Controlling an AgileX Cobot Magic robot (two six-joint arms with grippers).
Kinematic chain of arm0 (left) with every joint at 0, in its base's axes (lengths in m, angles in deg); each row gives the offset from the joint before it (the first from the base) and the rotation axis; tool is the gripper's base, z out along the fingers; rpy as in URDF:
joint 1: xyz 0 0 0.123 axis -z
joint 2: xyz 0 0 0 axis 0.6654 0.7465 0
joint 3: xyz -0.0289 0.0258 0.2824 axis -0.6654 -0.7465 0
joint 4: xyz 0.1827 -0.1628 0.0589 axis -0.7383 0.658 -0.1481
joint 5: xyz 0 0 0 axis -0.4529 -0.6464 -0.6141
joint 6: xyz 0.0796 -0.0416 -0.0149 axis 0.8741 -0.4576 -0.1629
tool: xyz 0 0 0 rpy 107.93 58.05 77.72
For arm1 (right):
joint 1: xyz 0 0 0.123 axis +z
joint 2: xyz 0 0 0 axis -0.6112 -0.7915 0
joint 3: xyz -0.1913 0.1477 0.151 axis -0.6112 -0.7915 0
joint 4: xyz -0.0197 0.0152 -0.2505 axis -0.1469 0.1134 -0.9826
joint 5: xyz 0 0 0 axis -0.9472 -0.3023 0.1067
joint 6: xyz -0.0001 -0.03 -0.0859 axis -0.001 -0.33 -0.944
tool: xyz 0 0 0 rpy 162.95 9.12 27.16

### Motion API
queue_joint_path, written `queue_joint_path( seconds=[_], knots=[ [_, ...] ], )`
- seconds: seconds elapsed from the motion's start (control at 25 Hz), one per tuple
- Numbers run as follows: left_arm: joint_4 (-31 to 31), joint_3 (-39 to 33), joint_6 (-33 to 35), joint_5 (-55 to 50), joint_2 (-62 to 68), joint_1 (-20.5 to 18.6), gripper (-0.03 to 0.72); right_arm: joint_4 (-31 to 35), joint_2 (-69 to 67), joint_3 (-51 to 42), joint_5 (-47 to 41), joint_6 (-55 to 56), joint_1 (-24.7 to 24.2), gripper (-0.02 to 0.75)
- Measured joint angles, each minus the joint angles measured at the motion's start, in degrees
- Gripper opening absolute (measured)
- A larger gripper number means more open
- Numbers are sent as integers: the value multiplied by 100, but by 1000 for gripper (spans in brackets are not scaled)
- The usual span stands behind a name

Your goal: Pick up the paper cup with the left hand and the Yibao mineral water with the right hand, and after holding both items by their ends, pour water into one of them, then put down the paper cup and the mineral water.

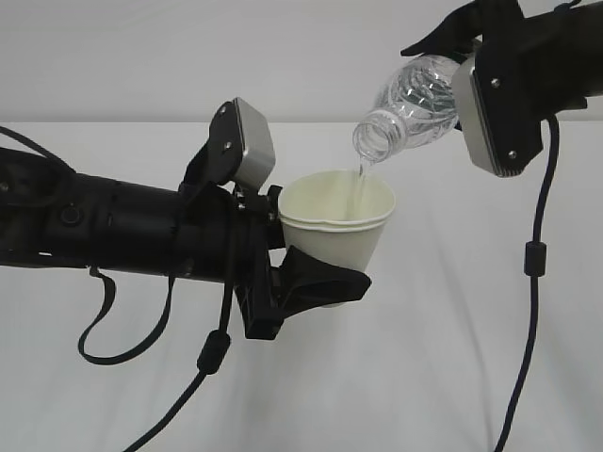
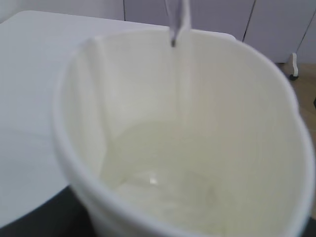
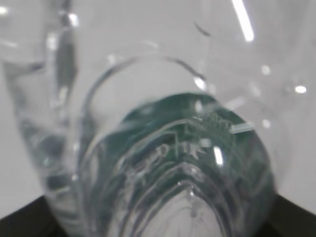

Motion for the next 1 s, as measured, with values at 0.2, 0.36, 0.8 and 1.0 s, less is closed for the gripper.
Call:
queue_joint_path(
  seconds=[0.2, 0.36, 0.8, 1.0],
  knots=[
    [0, 0, 0, 0, 0, 0, 431, 0, 0, 0, 0, 0, 0, 489],
    [0, 0, 0, 0, 0, 0, 431, 0, 0, 0, 0, 0, 0, 489],
    [0, 0, 0, 0, 0, 0, 431, 0, 0, 0, 0, -9, 0, 489],
    [0, 0, 0, 0, 0, 0, 431, 0, 0, 0, 0, -9, 0, 489]
  ],
)
